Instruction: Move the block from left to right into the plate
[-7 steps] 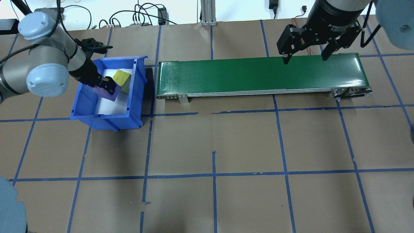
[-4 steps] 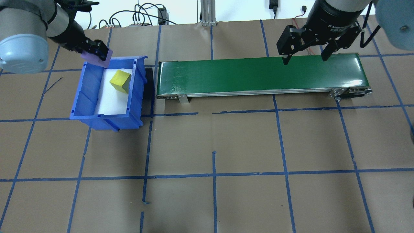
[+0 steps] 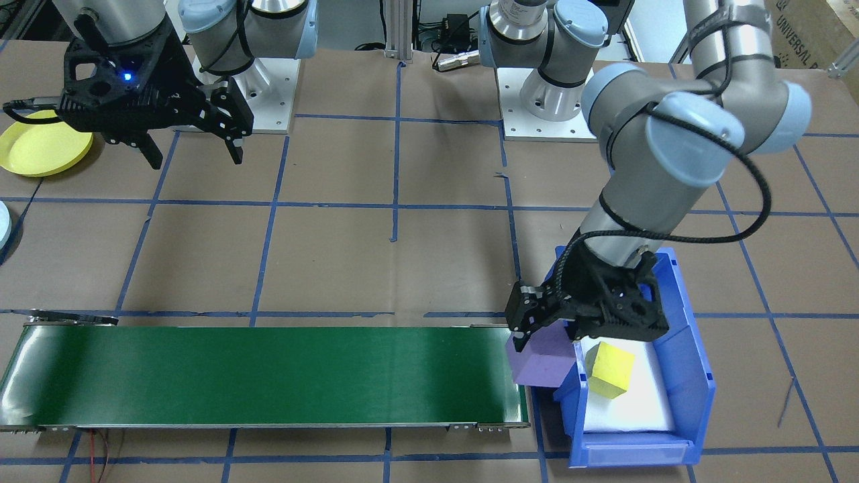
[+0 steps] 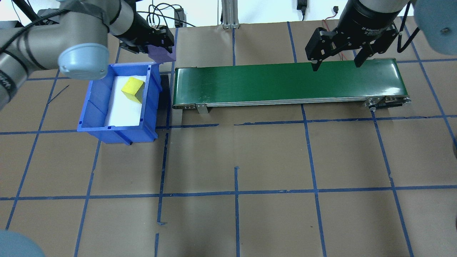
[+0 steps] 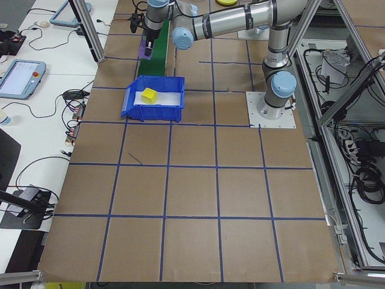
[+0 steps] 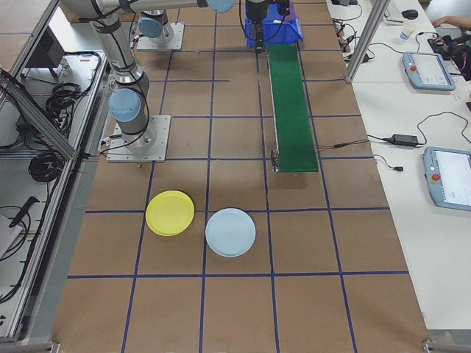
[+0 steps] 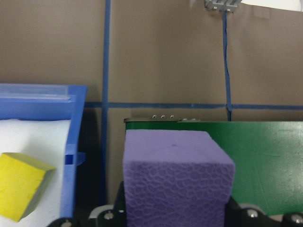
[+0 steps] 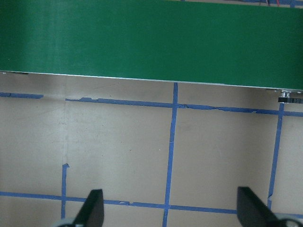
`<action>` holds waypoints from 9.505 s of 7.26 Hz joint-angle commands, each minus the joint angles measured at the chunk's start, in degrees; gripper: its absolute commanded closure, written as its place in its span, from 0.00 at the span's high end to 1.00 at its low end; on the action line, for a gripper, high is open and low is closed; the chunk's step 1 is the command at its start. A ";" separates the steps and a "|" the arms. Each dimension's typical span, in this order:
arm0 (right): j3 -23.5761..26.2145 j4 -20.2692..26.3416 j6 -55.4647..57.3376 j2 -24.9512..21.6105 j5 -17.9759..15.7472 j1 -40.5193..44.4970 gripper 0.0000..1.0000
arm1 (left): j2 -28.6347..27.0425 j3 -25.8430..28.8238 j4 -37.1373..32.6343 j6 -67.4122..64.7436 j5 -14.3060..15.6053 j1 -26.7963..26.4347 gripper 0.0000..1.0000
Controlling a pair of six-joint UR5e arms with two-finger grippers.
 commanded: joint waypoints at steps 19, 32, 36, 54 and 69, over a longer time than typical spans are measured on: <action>0.27 0.00 -0.44 0.06 -0.09 -0.09 1.00 | -5.43 -2.61 -3.84 38.63 11.62 10.95 1.00; 0.89 -0.09 -0.79 0.15 -0.18 -0.61 1.00 | -5.53 -4.28 -3.84 45.25 8.09 12.79 1.00; 0.80 0.00 -0.79 0.15 -0.18 -0.70 1.00 | -5.88 -5.51 -3.84 46.65 7.83 13.42 1.00; -4.22 -24.17 -7.30 30.91 16.00 -13.89 1.00 | -3.62 -2.62 -4.27 37.46 2.06 13.42 0.54; 3.39 -28.58 -31.30 21.98 -3.93 -31.33 0.23 | -4.30 -3.14 3.81 16.25 1.85 -1.00 1.00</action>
